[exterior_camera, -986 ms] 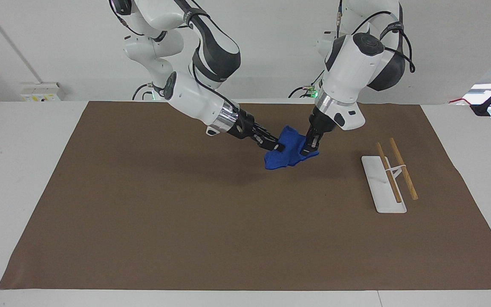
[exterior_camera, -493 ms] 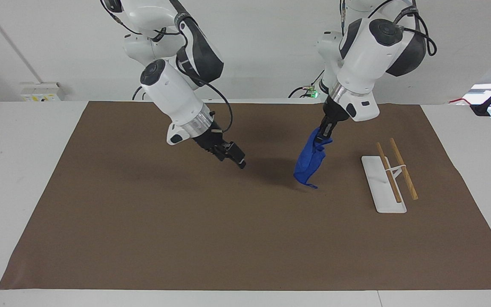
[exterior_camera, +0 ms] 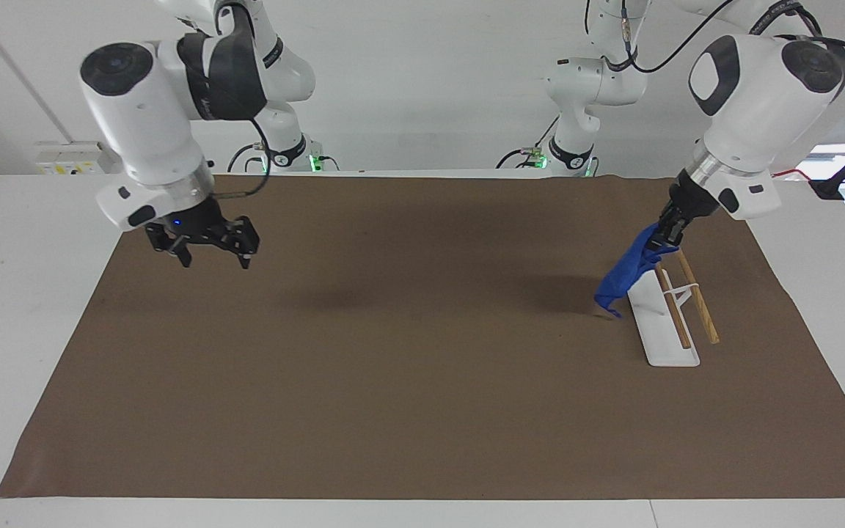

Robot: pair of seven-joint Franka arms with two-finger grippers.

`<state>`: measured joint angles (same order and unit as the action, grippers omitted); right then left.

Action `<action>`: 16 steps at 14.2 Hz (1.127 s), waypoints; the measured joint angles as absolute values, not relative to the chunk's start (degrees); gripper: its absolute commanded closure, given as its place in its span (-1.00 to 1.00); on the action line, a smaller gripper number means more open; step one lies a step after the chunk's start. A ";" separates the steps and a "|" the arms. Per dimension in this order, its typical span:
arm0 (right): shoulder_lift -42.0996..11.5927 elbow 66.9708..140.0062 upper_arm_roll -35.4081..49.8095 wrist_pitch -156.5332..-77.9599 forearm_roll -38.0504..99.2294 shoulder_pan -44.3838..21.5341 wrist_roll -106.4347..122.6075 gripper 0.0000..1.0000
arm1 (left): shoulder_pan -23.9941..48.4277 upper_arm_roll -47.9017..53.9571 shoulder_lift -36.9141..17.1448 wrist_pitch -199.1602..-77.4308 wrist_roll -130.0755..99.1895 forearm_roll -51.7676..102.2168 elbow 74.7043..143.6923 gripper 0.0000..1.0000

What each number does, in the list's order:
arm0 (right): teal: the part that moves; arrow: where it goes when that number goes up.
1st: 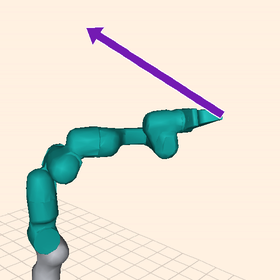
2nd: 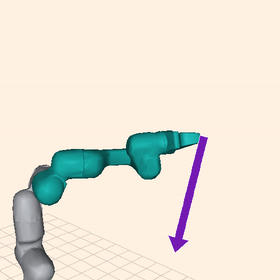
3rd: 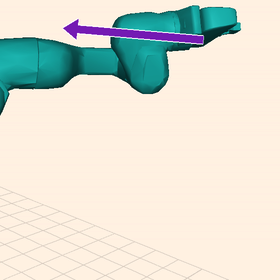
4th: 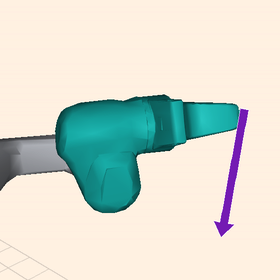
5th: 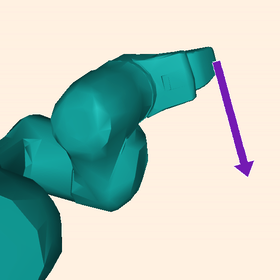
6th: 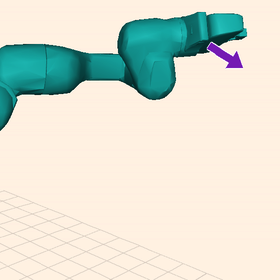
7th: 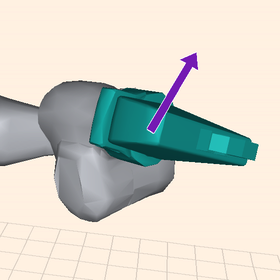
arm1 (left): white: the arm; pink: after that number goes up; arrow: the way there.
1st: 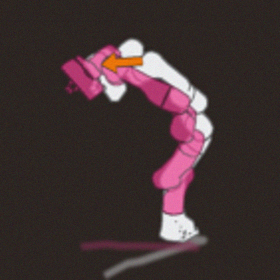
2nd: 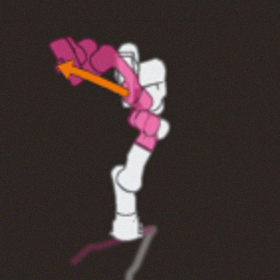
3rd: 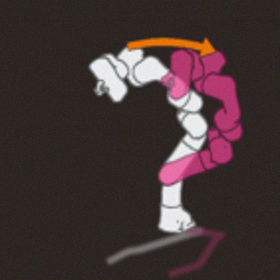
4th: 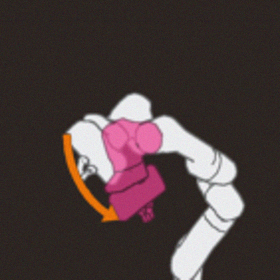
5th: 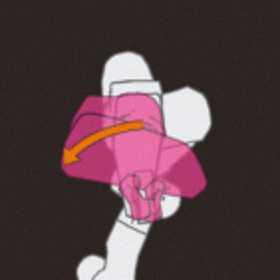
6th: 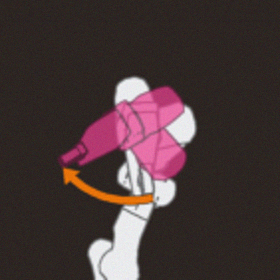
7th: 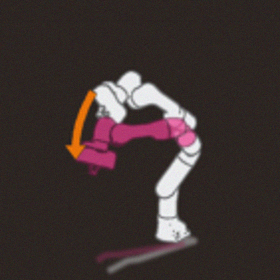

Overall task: Right arm passes towel to left arm to hang
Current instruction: 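Carry the towel to the rack with the left gripper while the right gripper withdraws, then drape the towel over the white rack and release with the left gripper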

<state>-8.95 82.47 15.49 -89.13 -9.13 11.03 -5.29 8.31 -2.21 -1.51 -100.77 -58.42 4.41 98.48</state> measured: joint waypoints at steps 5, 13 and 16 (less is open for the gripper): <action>-7.98 73.94 15.35 -76.12 -10.33 13.27 -2.95 -1.00 | -1.05 -2.32 -1.31 -110.06 -47.01 4.39 102.36 0.99; -4.86 80.04 15.25 -76.05 -7.25 16.12 0.48 -1.00 | -6.95 -2.30 -0.59 -126.12 -38.87 4.39 110.89 -0.17; -3.06 80.47 8.48 -76.09 -6.89 9.33 1.12 -1.00 | -8.20 -2.32 -1.00 -127.30 -36.47 4.38 112.35 -1.00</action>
<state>-3.06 80.47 8.48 -76.09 -6.89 9.33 1.12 -8.20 -2.32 -1.00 -127.30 -36.47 4.38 112.35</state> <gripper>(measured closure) 0.000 0.753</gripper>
